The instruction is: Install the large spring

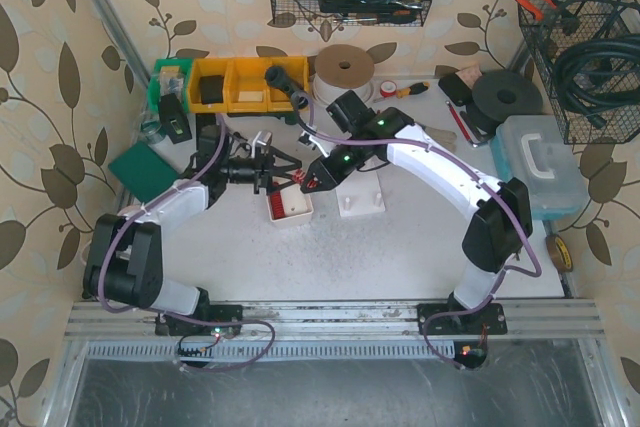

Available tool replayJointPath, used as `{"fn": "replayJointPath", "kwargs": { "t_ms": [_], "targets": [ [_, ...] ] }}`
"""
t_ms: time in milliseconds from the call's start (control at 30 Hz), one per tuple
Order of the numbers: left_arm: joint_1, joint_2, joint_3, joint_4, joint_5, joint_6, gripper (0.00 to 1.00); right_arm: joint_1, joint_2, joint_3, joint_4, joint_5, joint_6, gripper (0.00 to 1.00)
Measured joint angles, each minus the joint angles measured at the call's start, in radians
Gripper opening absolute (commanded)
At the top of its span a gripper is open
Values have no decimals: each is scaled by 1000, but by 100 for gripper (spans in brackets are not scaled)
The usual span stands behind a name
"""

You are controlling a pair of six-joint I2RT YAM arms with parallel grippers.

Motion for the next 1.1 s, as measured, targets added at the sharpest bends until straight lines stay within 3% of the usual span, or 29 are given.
{"fn": "replayJointPath", "kwargs": {
  "t_ms": [200,667,1100],
  "targets": [
    [-2,-34,-14,-1,-2,1,57,-7,0,0,-11,-27,-8,0],
    [-74,-89,-16,45,-3,-51,54,-11,9,3,-22,-35,-16,0],
    [-73,-90,-18,5,-13,-26,26,-39,12,6,-23,-54,-28,0]
  ]
}}
